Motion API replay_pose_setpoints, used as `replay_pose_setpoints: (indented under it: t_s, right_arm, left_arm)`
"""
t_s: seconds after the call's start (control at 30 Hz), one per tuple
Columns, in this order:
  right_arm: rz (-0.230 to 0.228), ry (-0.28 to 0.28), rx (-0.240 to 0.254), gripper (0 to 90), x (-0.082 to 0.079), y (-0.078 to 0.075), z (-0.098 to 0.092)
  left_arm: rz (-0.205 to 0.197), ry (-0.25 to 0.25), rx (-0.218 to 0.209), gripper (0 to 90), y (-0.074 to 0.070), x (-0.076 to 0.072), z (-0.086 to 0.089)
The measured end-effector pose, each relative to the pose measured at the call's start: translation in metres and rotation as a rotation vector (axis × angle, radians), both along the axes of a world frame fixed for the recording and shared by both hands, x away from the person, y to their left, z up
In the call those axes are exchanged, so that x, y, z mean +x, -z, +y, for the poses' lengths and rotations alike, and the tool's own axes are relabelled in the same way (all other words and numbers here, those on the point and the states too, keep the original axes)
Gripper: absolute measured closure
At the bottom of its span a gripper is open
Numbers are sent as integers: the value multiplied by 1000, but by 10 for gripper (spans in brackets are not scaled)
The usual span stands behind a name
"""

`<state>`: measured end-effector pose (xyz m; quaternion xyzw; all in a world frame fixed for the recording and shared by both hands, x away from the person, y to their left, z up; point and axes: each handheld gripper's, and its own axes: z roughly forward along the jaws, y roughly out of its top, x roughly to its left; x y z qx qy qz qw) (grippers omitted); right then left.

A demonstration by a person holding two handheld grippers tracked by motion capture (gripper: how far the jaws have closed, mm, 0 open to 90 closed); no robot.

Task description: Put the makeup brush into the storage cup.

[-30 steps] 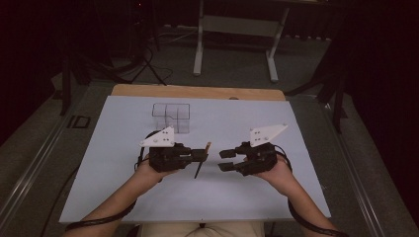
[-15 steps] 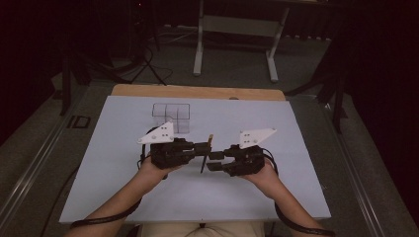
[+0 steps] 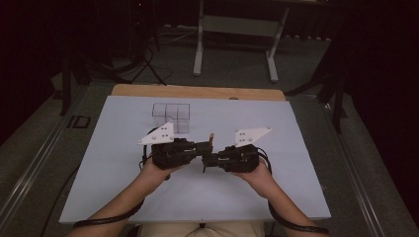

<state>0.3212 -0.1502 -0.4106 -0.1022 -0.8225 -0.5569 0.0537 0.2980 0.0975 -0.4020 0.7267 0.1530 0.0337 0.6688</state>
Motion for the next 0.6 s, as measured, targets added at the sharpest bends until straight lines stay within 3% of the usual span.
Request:
replay_pose_setpoints:
  t_s: [0.27, 0.43, 0.6]
  right_arm:
    - [0, -22, -22, 847, 1, 3, -1]
    - [0, -29, -21, 848, 1, 3, -3]
    - [-8, -29, -56, 848, 0, 4, -2]
  left_arm:
    - [23, 30, 26, 841, 1, 3, -2]
    - [9, 18, 50, 824, -3, 2, -5]
    - [-8, -3, 55, 774, -9, 2, -4]
